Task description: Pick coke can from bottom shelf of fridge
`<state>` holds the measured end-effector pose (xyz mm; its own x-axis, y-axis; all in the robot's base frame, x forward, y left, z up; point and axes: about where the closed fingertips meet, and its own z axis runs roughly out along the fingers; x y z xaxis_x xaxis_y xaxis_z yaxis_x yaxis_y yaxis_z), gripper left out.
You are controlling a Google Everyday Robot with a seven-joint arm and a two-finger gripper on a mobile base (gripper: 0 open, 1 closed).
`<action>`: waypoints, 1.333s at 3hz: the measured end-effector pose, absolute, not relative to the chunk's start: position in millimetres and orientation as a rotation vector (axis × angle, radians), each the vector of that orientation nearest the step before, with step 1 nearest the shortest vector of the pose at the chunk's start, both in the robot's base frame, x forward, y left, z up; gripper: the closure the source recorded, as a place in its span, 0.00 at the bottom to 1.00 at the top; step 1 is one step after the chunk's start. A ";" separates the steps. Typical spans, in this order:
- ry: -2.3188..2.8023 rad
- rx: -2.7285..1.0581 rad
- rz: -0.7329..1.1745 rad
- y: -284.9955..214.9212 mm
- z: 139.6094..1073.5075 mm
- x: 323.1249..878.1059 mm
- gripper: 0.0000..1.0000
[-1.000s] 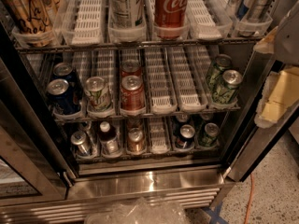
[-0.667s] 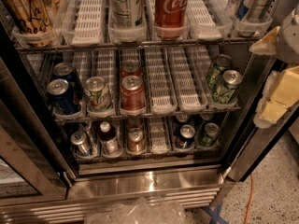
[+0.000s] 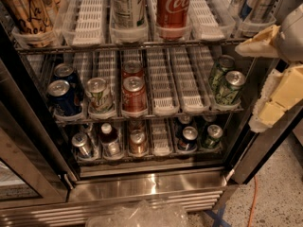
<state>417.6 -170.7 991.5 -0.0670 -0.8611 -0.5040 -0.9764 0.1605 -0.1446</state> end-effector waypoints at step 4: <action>1.896 -1.774 0.565 -106.3 948.9 403.6 0.00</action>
Offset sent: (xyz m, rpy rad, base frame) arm -0.0166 0.0835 -0.0506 0.1810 0.1615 0.0848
